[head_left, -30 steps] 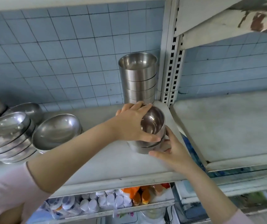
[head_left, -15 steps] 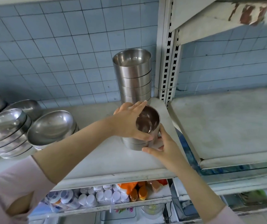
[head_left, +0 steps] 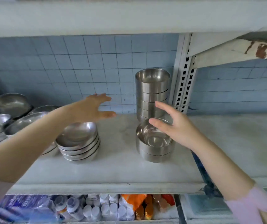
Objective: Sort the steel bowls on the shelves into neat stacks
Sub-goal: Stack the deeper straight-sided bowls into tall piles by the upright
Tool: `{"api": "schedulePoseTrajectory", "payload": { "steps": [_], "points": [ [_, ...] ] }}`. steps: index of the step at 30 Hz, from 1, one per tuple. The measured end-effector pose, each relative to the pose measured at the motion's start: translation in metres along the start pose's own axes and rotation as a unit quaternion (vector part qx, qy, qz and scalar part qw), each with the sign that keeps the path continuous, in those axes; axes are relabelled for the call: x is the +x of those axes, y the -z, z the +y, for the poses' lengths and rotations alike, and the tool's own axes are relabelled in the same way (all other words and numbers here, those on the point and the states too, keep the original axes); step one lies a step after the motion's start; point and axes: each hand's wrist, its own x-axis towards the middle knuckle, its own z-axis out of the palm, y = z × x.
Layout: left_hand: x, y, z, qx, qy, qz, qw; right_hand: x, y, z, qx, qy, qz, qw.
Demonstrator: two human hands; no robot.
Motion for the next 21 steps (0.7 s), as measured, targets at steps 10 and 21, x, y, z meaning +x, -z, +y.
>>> {"api": "schedulePoseTrajectory", "payload": {
  "steps": [10,21],
  "points": [
    [-0.088,0.097,-0.191,0.049,0.155,0.081,0.983,0.134,-0.127,-0.139,0.081,-0.009,-0.187,0.979],
    [-0.05,0.12,-0.347,0.07,0.189,-0.003,0.979,0.249,-0.298,-0.189,0.02,-0.173,-0.239,0.955]
  ]
}}
